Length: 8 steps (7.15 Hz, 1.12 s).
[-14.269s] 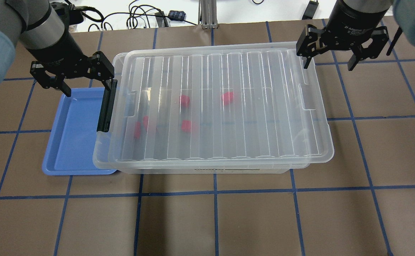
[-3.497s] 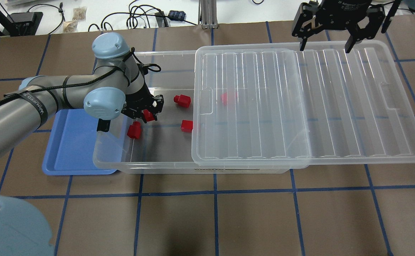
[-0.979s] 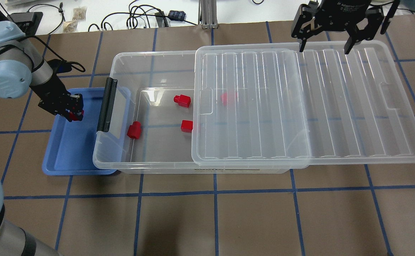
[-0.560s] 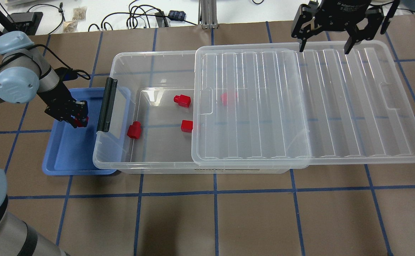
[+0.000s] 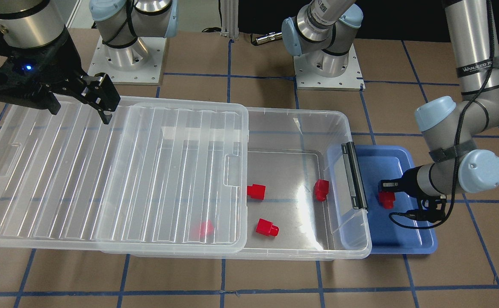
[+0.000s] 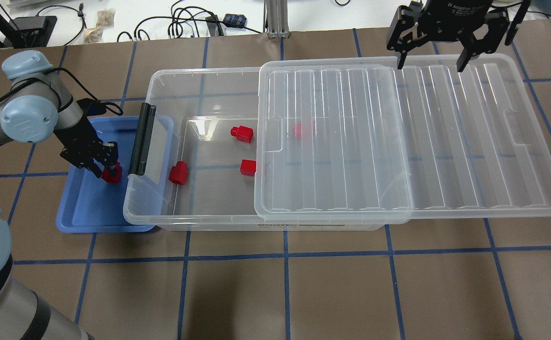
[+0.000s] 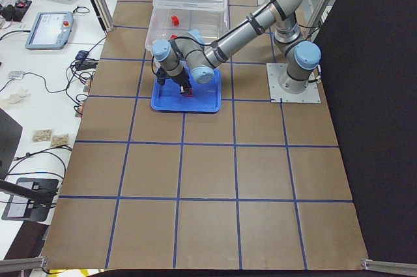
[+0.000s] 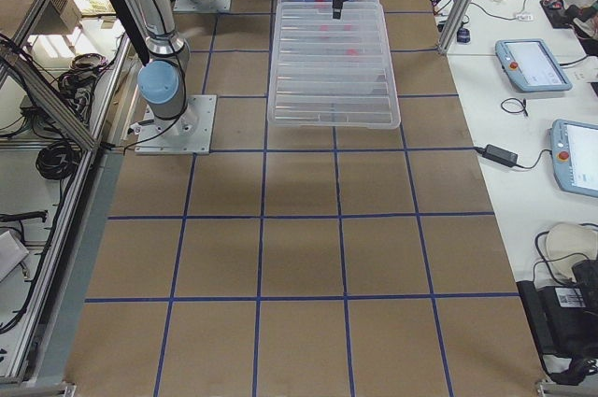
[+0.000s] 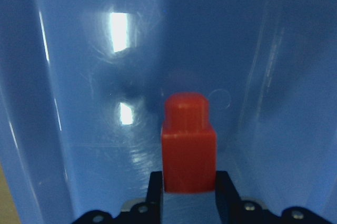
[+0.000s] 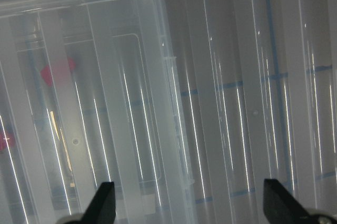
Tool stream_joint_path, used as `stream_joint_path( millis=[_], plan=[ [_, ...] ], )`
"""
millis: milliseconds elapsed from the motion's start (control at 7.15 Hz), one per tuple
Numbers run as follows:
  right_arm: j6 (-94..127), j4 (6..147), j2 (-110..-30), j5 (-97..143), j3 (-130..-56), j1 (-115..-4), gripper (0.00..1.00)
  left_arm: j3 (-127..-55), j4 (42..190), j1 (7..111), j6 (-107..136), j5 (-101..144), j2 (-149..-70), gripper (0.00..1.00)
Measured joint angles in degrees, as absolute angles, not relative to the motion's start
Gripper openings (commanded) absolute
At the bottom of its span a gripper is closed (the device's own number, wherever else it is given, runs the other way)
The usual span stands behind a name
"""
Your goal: Place red block in blue tray from box
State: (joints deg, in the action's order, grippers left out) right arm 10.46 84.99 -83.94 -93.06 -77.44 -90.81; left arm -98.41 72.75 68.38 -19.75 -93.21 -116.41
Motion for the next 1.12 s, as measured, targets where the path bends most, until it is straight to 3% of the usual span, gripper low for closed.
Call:
stream_joint_path(
  millis=[420, 1119],
  plan=[
    [10.5, 85.0, -83.9, -93.0, -77.4, -90.8, 1.00, -96.5, 73.2, 68.8, -19.4, -93.1, -114.3, 1.00],
    [10.5, 85.1, -83.9, -92.9, -77.4, -90.8, 1.00, -85.9, 84.1, 72.8, -17.5, -92.4, -102.1, 1.00]
  ],
)
